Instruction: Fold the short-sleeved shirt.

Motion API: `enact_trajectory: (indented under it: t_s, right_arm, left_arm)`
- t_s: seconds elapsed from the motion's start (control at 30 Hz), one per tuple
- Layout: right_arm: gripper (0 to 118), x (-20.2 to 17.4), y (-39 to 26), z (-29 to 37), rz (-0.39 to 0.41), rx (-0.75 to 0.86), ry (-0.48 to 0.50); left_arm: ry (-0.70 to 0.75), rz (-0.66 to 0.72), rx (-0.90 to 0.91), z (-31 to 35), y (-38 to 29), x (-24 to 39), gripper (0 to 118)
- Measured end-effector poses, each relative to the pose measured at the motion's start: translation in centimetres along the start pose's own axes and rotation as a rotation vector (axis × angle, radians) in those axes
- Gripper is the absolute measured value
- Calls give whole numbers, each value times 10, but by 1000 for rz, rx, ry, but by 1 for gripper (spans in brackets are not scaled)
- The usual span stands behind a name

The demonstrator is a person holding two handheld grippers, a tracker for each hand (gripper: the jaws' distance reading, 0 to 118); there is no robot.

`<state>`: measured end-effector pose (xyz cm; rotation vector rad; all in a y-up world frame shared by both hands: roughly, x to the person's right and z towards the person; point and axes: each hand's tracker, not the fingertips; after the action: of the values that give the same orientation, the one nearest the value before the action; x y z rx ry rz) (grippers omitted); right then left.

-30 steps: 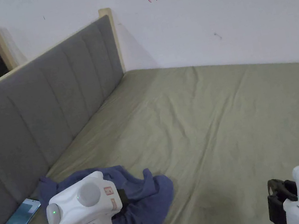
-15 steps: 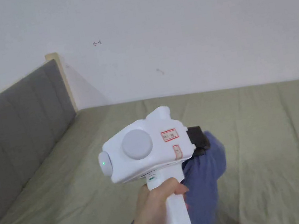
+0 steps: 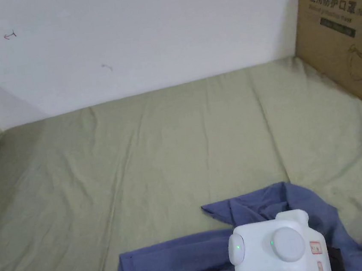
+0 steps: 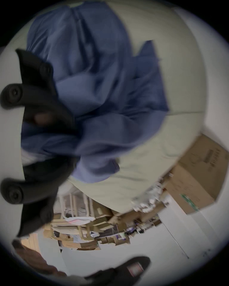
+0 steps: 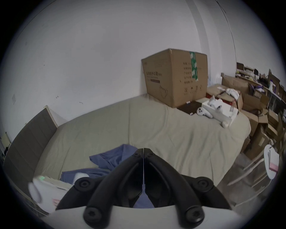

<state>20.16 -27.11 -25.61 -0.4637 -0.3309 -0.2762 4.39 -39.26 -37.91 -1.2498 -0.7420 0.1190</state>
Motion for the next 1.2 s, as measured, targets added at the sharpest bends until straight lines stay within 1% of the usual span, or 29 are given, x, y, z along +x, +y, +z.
enact_trajectory:
  t_s: [0.03,0.07,0.13,0.17,0.23,0.27,0.3,0.33,0.37,0.4,0.53,0.63,0.73,0.77,0.8,0.87,0.9,0.93,1.03,1.1,1.2]
  right_arm:
    - [1,2,-3,-2,-3,-9,0]
    - [1,4,-6,-5,-5,-21,-1]
    - [1,4,-10,-9,-7,-44,-4]
    - [1,3,-11,-11,-9,-51,-2]
    - [1,-1,-12,-15,-11,-64,5]
    - [1,-3,-12,-16,-12,-70,13]
    - [1,-7,-12,-16,-10,-72,24]
    - [1,-10,-12,-16,-5,-71,33]
    - [1,-14,-12,-15,7,-68,41]
    - [1,-19,-12,-14,22,-65,49]
    - [1,-36,-17,-13,68,-69,79]
    - [1,-48,-23,-16,92,-88,107]
    - [1,-58,-27,-22,111,-105,127]
    - [1,-61,-28,-24,118,-112,136]
    - [1,-64,-29,-27,121,-119,140]
    - [1,-69,-29,-32,126,-130,152]
    - [1,-71,-30,-34,127,-135,156]
    - [1,-73,-31,-37,130,-140,160]
    - [1,-78,-34,-44,141,-157,165]
    - [1,-79,-38,-50,151,-176,163]
    - [1,-79,-42,-59,158,-200,157]
  left_arm:
    - [-7,20,-30,-8,-6,-3,100]
    - [-8,26,-66,-16,-11,-5,108]
    - [-12,36,-46,-14,-15,-7,111]
    - [-17,39,-26,-4,-15,-7,108]
    - [-11,36,7,9,-7,-6,108]
    - [-4,22,47,18,-1,-5,102]
    - [-1,9,88,31,2,-7,90]
    - [10,0,115,40,5,-6,66]
    - [47,-5,138,50,7,-6,26]
    - [82,-16,152,57,8,-8,2]
    - [149,-5,187,76,-4,-35,0]
    - [199,102,194,88,-14,-70,0]
    - [187,200,245,114,-13,-106,0]
    - [197,217,279,127,-9,-119,6]
    - [227,222,296,140,-3,-132,25]
    - [328,246,295,163,10,-162,69]
    - [364,270,301,171,16,-180,78]
    - [396,307,305,177,22,-199,82]
    - [466,433,255,175,40,-257,82]
    - [466,495,157,162,46,-293,82]
    - [474,533,88,138,50,-315,81]
